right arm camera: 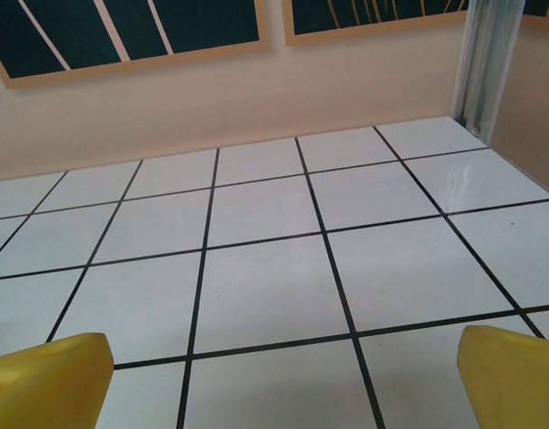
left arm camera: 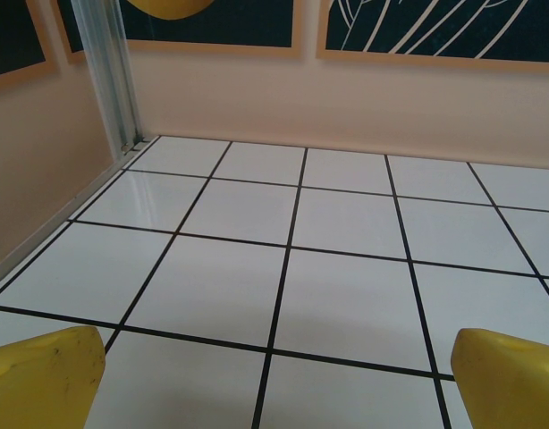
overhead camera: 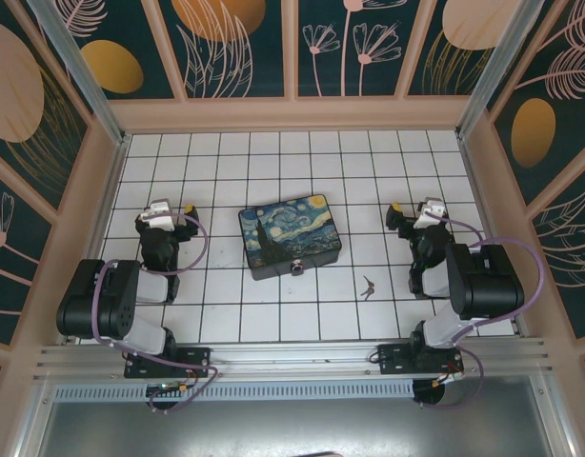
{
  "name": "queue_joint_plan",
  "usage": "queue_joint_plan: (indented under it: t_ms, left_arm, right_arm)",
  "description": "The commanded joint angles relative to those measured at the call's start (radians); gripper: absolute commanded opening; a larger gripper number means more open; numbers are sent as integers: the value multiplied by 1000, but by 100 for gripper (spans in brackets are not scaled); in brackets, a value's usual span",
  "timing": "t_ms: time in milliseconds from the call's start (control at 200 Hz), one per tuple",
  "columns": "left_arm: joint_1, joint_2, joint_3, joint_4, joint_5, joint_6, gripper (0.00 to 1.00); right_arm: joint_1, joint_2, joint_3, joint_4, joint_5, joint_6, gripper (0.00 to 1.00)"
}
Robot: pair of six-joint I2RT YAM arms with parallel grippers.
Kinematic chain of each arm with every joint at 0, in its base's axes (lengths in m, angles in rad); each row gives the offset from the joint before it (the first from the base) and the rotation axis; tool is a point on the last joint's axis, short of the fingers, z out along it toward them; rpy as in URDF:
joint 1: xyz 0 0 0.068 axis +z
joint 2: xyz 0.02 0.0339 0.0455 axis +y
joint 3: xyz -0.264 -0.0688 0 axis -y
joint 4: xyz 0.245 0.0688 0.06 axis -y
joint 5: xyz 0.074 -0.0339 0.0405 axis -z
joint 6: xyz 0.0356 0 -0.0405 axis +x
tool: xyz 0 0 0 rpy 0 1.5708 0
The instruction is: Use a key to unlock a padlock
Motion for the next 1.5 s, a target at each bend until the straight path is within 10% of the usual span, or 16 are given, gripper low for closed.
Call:
queue_joint_plan:
  t_ms: [0, 115, 270, 541, 776, 1016, 1496]
  left_arm:
    - [7, 7, 14, 44, 0, 13, 99]
    - [7, 6, 14, 42, 0, 13, 99]
    - [19, -26, 39, -27, 29, 2, 99]
    - [-16, -148, 561, -1057, -105, -316, 98]
    - [-347, -263, 717, -1624, -192, -471, 99]
    - [-656, -305, 717, -1816, -69, -539, 98]
    - [-966, -218, 790, -1706, 121, -661, 94]
  right_arm:
    - [-5, -23, 2, 8, 12, 12, 99]
    - [-3, -143, -1, -90, 33, 14, 99]
    - [29, -383, 252, -849, 102, 221, 99]
    - [229, -588, 293, -1475, 233, 592, 78]
    - [456, -670, 306, -1836, 215, 842, 61]
    - [549, -657, 274, -1939, 114, 942, 49]
    - [560, -741, 121, -1664, 66, 921, 37]
